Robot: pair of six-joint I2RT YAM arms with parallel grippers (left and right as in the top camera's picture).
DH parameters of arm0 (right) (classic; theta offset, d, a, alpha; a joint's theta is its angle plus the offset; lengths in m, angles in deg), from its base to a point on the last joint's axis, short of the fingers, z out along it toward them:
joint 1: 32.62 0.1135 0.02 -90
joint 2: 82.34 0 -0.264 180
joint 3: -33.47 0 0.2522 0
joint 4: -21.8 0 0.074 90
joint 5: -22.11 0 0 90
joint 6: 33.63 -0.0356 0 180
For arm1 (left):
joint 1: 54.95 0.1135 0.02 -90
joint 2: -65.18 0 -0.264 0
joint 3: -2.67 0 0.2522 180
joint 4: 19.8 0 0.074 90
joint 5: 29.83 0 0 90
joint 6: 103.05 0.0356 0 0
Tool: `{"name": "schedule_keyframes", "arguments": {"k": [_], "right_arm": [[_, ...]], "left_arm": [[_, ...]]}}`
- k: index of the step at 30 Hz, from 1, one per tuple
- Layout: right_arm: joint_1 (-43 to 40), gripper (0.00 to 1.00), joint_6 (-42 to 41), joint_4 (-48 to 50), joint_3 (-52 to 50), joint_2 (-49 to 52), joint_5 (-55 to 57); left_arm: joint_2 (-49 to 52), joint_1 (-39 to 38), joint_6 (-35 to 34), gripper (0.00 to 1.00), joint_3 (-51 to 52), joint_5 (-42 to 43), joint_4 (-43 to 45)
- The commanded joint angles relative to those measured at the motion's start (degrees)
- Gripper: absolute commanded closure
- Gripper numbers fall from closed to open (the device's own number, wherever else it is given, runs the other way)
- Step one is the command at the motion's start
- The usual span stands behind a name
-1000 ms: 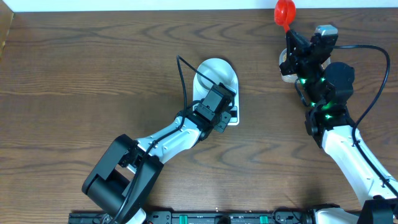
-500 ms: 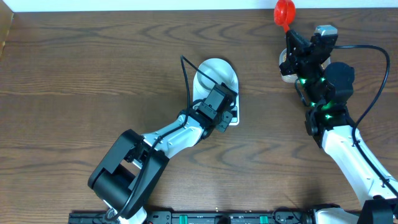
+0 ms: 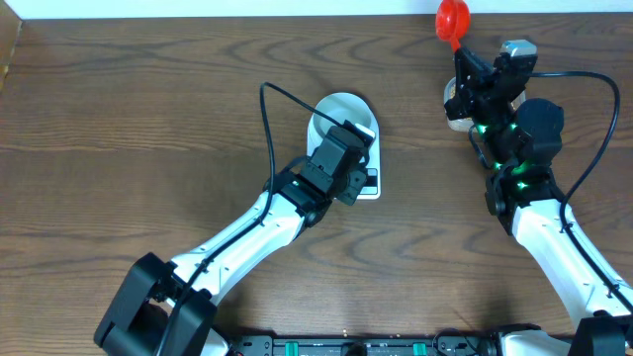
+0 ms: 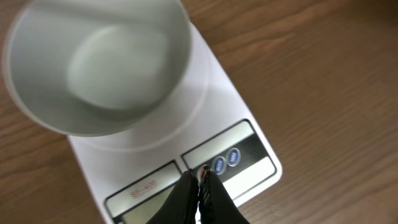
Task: Scoop item into bowl and weigh 50g on scale
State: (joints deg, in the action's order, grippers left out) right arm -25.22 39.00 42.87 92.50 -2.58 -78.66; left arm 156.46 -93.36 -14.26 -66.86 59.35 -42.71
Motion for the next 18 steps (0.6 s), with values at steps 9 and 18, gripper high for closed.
{"name": "schedule_keyframes", "arguments": {"k": [9, 18], "right_arm": [[-0.2, 0.99, -0.4, 0.3, 1.6, 0.1, 4.9], [-0.3, 0.99, -0.3, 0.3, 1.6, 0.1, 4.9]], "left_arm": [[4.9, 0.1, 0.7, 0.93, -0.8, -0.9, -0.6], [9.9, 0.1, 0.7, 0.93, -0.8, 0.4, 1.0]]}}
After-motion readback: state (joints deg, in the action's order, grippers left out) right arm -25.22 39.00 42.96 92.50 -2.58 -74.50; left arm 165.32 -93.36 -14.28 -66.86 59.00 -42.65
